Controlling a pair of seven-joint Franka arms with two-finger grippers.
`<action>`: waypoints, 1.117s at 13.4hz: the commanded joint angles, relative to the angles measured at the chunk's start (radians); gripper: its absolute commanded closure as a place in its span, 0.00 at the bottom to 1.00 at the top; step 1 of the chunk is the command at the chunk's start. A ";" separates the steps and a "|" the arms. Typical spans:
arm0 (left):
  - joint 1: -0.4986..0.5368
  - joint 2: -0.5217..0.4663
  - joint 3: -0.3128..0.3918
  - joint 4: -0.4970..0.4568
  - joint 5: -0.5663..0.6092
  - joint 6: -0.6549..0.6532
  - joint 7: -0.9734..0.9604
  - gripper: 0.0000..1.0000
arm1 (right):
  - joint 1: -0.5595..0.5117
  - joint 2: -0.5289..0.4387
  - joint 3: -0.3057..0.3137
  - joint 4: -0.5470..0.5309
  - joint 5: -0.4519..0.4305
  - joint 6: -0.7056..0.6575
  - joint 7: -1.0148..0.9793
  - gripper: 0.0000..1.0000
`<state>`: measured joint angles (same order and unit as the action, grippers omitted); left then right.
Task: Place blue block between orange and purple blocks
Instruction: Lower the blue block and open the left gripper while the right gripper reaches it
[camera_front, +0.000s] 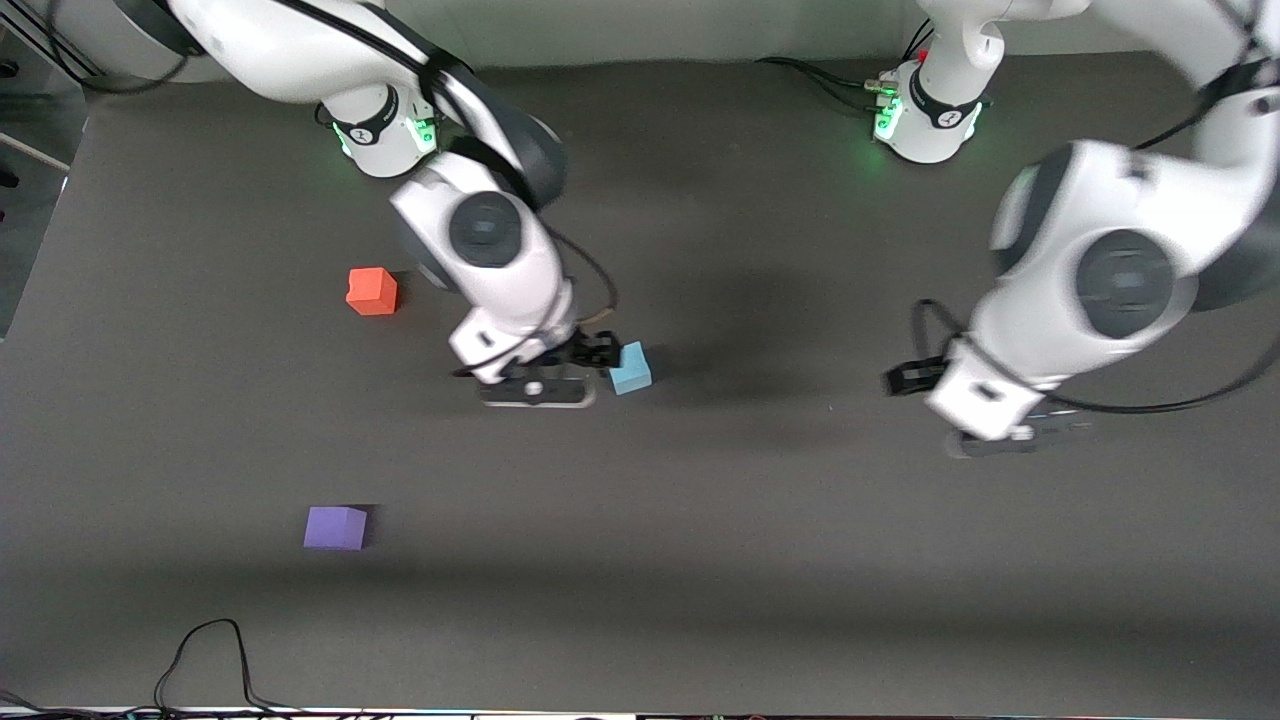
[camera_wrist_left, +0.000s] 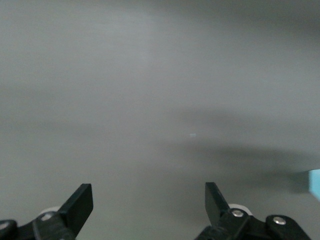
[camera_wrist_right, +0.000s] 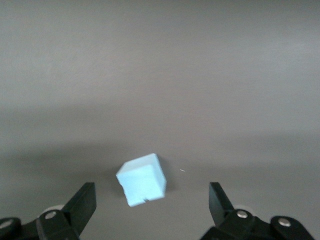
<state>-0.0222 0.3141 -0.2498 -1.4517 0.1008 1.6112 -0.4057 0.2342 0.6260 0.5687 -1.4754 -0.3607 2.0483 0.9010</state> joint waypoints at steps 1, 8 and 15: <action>0.027 -0.153 0.045 -0.149 -0.012 -0.004 0.155 0.00 | 0.049 0.104 0.013 0.043 -0.116 0.074 0.077 0.00; -0.028 -0.384 0.267 -0.396 -0.064 0.091 0.262 0.00 | 0.062 0.123 0.011 -0.180 -0.341 0.282 0.297 0.00; 0.010 -0.371 0.271 -0.380 -0.062 0.096 0.265 0.00 | 0.050 0.167 0.007 -0.244 -0.487 0.366 0.409 0.21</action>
<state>-0.0177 -0.0378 0.0227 -1.8164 0.0492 1.6927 -0.1587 0.2921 0.7865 0.5687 -1.7021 -0.7870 2.3889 1.2523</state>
